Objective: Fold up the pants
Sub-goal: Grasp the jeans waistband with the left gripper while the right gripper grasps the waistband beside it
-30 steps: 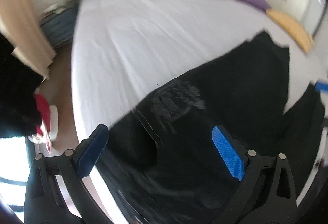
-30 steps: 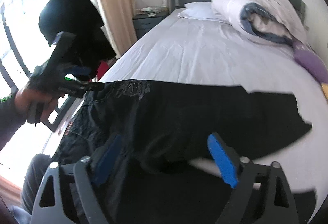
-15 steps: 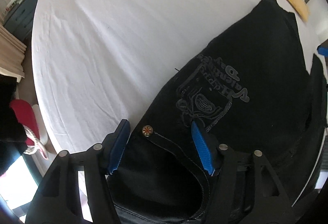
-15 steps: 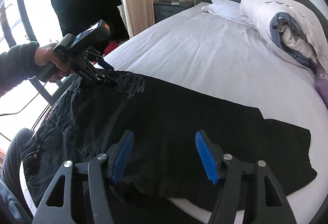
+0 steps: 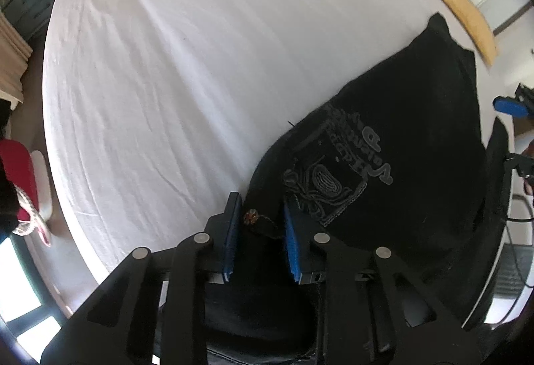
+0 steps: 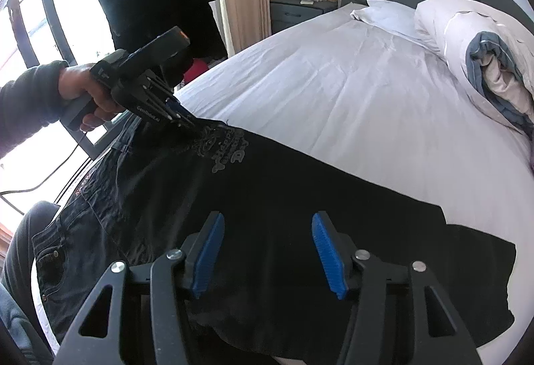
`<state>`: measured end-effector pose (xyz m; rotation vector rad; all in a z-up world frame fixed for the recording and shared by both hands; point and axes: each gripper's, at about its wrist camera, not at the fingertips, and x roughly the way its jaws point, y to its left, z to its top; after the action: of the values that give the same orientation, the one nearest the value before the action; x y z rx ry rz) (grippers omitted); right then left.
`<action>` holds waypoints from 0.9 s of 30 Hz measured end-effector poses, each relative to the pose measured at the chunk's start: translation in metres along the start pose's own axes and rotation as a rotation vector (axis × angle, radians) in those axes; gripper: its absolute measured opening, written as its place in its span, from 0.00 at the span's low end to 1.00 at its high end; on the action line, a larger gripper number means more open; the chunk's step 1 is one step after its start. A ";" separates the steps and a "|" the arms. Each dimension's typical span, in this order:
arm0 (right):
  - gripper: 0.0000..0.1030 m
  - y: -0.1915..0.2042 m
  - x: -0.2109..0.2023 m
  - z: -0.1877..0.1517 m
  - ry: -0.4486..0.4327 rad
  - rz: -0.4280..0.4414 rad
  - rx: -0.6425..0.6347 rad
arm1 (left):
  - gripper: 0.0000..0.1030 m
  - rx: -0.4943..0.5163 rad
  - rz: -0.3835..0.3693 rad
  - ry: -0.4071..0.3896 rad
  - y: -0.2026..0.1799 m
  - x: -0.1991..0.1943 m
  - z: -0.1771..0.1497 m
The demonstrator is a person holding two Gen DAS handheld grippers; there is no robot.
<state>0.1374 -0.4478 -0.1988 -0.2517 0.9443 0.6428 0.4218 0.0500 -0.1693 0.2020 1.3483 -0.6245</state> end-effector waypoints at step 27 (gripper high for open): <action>0.38 -0.018 0.046 0.050 0.073 -0.005 -0.158 | 0.10 0.165 0.230 -0.250 -0.089 -0.024 -0.033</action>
<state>0.2013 -0.4204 -0.2088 -0.4203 0.9638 0.7084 0.3446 -0.0001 -0.1353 0.3940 1.0165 -0.5463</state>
